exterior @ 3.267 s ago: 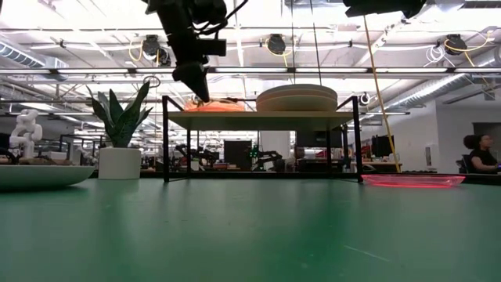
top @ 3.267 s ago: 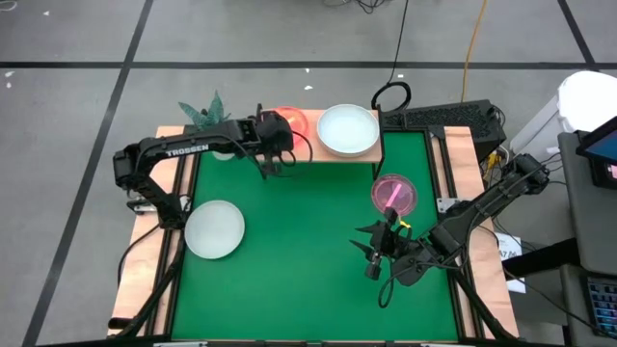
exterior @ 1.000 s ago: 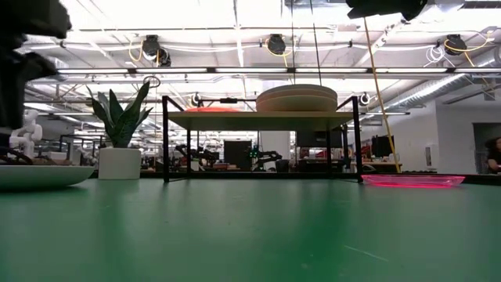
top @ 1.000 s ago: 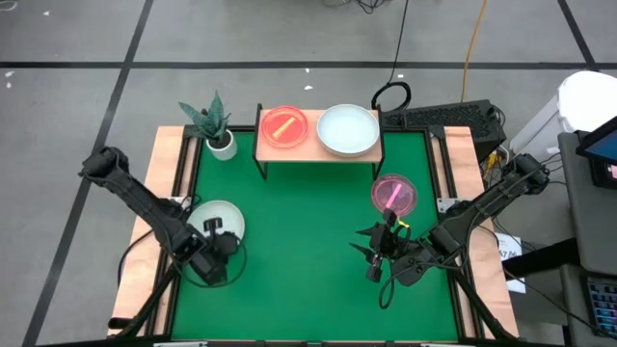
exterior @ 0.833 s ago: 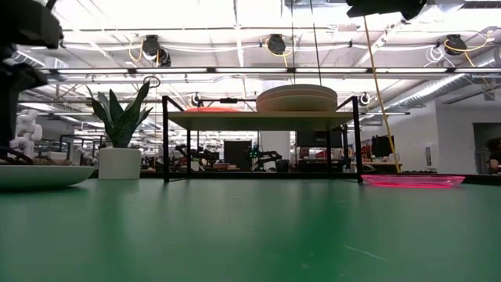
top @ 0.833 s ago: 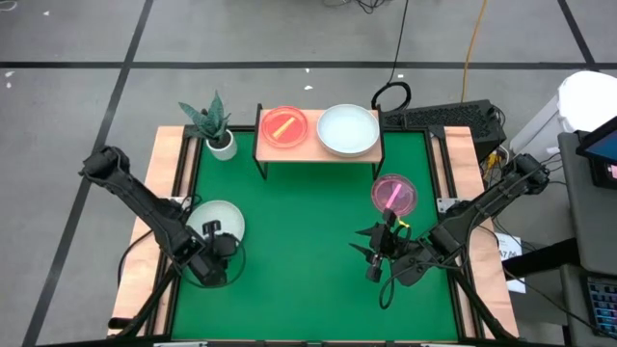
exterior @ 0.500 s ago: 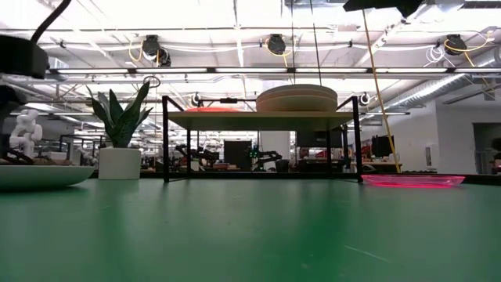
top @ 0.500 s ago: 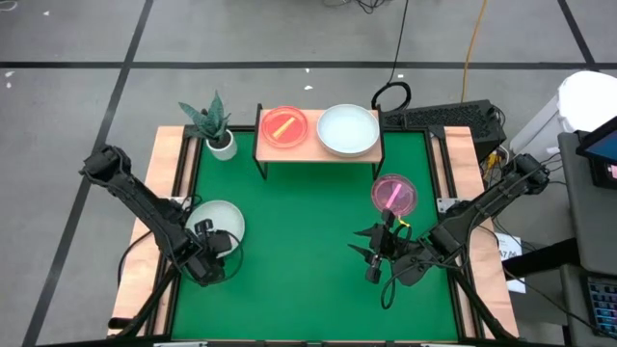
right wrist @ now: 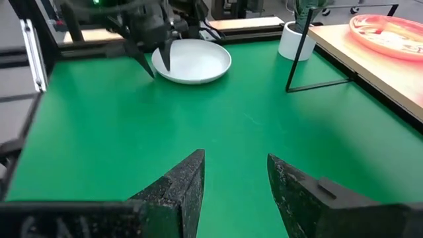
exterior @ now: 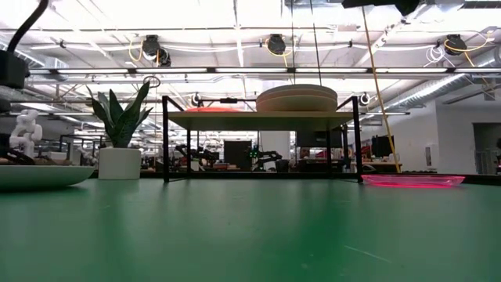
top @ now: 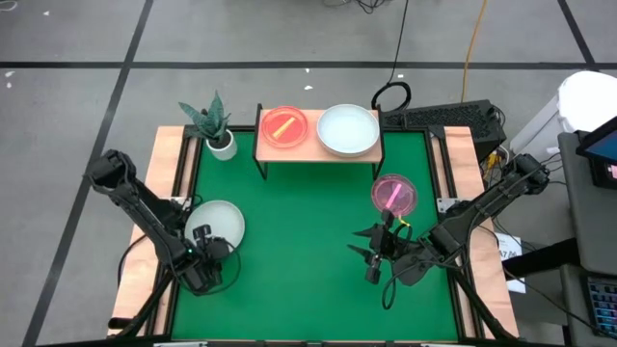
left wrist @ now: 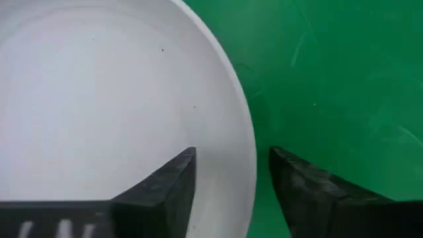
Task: Place and stack plates onto a shelf
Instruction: Stack the gray plate on top of the gray plate on the shelf
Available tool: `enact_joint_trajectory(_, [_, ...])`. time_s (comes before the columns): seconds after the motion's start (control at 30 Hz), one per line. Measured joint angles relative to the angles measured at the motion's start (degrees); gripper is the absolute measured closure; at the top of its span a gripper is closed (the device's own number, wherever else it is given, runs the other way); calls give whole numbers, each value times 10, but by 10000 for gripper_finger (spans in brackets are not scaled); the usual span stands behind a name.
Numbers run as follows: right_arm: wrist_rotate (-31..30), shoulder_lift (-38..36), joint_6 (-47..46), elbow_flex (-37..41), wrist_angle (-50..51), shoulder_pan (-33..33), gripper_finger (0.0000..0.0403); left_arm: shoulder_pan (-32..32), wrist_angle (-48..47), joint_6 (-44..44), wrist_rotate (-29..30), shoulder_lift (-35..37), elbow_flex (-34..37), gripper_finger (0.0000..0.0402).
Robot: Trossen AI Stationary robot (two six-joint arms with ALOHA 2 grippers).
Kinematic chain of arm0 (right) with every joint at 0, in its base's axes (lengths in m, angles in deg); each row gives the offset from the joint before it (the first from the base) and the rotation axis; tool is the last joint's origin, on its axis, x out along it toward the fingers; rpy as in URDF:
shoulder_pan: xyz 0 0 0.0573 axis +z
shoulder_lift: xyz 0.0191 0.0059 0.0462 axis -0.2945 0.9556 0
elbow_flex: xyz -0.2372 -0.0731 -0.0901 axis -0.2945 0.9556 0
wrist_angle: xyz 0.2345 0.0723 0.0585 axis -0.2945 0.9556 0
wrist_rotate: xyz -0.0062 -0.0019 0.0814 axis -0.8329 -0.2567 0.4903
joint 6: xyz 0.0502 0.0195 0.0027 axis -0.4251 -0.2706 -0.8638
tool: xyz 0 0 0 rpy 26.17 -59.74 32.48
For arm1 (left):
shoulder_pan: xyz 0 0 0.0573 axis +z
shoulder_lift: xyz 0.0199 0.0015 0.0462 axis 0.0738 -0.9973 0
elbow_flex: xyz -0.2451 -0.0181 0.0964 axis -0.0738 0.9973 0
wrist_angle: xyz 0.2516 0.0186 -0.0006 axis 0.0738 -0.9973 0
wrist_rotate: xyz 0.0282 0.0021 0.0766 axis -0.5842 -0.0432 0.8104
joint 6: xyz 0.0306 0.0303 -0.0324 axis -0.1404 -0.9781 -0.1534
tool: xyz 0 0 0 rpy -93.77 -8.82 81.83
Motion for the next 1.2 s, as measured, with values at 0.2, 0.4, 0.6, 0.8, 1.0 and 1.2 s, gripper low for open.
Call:
enact_joint_trajectory(0.2, [0, 0, 19, 0, -39, 0, 257, -13, 15, -31, 18, -23, -1, 323])
enact_joint_trajectory(0.4, [0, 0, 41, 0, -57, 0, 257, -20, -16, -72, 40, -24, -20, 388])
enact_joint_trajectory(0.6, [1, 9, 87, 0, -85, -1, 257, -19, -81, -194, 52, -24, -92, 388])
enact_joint_trajectory(0.8, [67, 44, 220, 0, -193, -16, 257, 0, -83, -403, 76, -24, -149, 388])
enact_joint_trajectory(1.0, [187, 77, 260, 0, -237, -58, 257, 32, -70, -580, 78, -24, -183, 388])
enact_joint_trajectory(1.2, [282, 133, 283, -12, -240, -94, 257, 71, -2, -758, 79, -24, -193, 388])
